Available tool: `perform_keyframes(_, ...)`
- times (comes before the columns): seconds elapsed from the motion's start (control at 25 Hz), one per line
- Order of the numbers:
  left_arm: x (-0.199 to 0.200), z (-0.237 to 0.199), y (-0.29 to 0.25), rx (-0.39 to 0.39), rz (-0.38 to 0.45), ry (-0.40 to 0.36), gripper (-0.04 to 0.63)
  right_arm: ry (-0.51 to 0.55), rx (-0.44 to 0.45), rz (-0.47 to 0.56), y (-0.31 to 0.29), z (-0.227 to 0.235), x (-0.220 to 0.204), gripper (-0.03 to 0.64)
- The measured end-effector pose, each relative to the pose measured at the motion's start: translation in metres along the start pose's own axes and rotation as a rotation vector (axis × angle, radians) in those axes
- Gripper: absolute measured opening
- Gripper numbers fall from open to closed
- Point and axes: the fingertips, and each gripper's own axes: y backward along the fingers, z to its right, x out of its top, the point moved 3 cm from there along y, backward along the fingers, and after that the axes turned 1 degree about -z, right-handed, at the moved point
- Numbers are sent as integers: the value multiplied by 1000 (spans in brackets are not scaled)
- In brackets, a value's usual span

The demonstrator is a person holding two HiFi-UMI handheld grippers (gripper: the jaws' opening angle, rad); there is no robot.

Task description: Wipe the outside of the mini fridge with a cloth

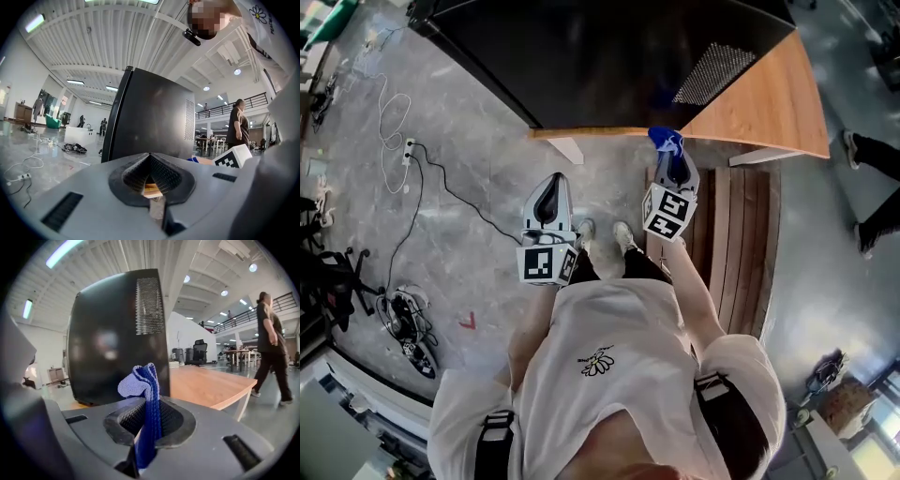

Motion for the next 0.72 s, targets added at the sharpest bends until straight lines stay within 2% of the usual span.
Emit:
perform_keyframes(0.28, -2, -30, 9, 43, 3, -14, 5, -16, 311, -35, -24, -165, -18, 61)
perform_keyframes(0.4, -4, -47, 17, 84, 4, -22, 5, 23, 423, -53, -37, -220, -24, 61)
perform_keyframes(0.52, -5, -68, 30, 139, 2, -19, 5, 58, 485, -58, -46, -256, -30, 61)
perform_keyframes(0.72, -8, -96, 56, 212, -17, -14, 5, 65, 518, -61, -61, -304, -31, 61)
